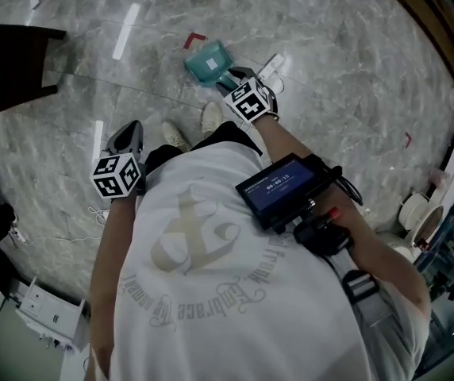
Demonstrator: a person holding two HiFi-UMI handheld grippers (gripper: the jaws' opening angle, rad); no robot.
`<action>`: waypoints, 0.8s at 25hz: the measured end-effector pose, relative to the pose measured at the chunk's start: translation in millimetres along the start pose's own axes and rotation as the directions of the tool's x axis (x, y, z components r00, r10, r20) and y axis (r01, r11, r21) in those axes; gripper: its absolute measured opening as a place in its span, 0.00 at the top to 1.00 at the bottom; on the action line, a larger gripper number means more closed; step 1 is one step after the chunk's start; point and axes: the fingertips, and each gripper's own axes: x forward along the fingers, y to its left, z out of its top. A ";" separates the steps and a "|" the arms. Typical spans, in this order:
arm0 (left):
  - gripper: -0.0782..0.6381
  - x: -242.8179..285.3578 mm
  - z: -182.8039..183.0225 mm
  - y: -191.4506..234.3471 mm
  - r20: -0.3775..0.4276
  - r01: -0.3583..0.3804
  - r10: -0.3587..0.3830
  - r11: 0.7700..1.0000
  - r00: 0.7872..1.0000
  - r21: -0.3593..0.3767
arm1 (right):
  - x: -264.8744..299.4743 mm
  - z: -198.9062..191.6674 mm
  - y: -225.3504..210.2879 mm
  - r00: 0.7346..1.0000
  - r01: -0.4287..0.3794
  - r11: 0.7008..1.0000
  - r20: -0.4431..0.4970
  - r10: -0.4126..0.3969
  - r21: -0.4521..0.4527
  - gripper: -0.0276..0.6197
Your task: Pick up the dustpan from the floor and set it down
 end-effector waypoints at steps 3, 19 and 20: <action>0.87 5.5 8.7 -2.6 0.004 0.037 -0.038 0.998 0.999 0.045 | -9.8 8.2 -0.7 0.999 0.033 0.999 0.038 -0.033 -0.004 0.64; 0.87 -2.3 31.2 22.6 0.090 0.130 -0.137 0.989 0.987 0.071 | -99.5 74.1 14.4 0.945 0.111 0.976 0.284 -0.163 0.190 0.93; 0.87 0.4 35.1 22.2 0.094 0.135 -0.142 0.988 0.985 0.079 | -102.5 78.2 15.1 0.942 0.105 0.975 0.294 -0.161 0.196 0.93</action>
